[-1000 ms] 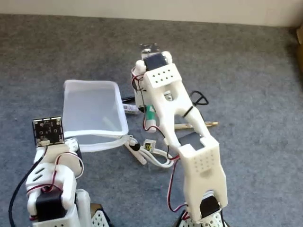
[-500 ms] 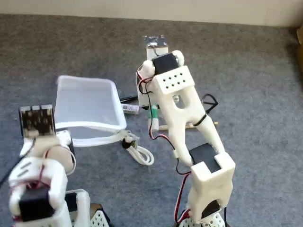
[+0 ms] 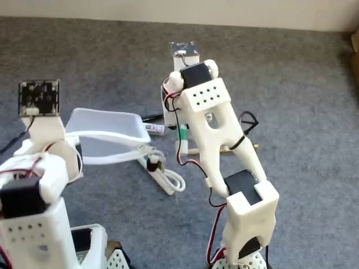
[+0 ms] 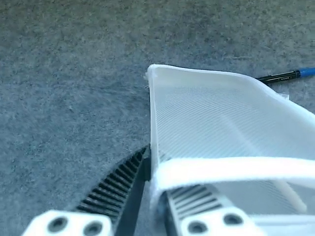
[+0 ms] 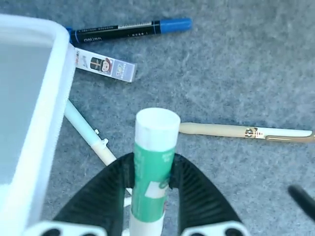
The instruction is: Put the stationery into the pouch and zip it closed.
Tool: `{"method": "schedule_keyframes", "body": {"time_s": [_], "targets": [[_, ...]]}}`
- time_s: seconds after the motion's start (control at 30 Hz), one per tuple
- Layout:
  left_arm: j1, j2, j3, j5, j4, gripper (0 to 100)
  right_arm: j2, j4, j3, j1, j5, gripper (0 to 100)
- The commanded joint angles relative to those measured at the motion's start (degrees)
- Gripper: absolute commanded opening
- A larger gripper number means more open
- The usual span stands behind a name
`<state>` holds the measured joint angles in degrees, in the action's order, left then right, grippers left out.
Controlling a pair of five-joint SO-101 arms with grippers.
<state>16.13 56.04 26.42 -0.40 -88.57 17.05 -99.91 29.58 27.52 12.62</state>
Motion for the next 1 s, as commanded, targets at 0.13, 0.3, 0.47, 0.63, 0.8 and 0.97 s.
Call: {"method": "schedule_keyframes", "body": {"time_s": [0.13,0.3,0.47,0.63,0.8,0.97], "targets": [[-1.7,-11.5,-14.3,2.5,-4.2,1,-4.5,-0.9,0.6,1.3,-0.6,0.4],[-1.5,-20.2,-22.3,2.5,-8.5,1,-4.5,-0.9,0.5,1.3,-0.6,0.4],[-1.5,-25.5,-28.4,5.9,-9.1,1,-4.5,-0.9,0.5,1.3,-0.6,0.4],[0.1,-28.7,-31.7,8.8,-9.1,1,-4.7,-0.9,0.7,1.3,-0.5,0.4],[6.0,-31.9,-30.5,9.4,-8.8,1,-8.7,-1.1,0.1,1.1,-0.5,0.4],[6.9,-32.0,-27.2,9.4,-8.6,1,-17.4,0.2,-6.2,1.4,-0.5,0.4]]}}
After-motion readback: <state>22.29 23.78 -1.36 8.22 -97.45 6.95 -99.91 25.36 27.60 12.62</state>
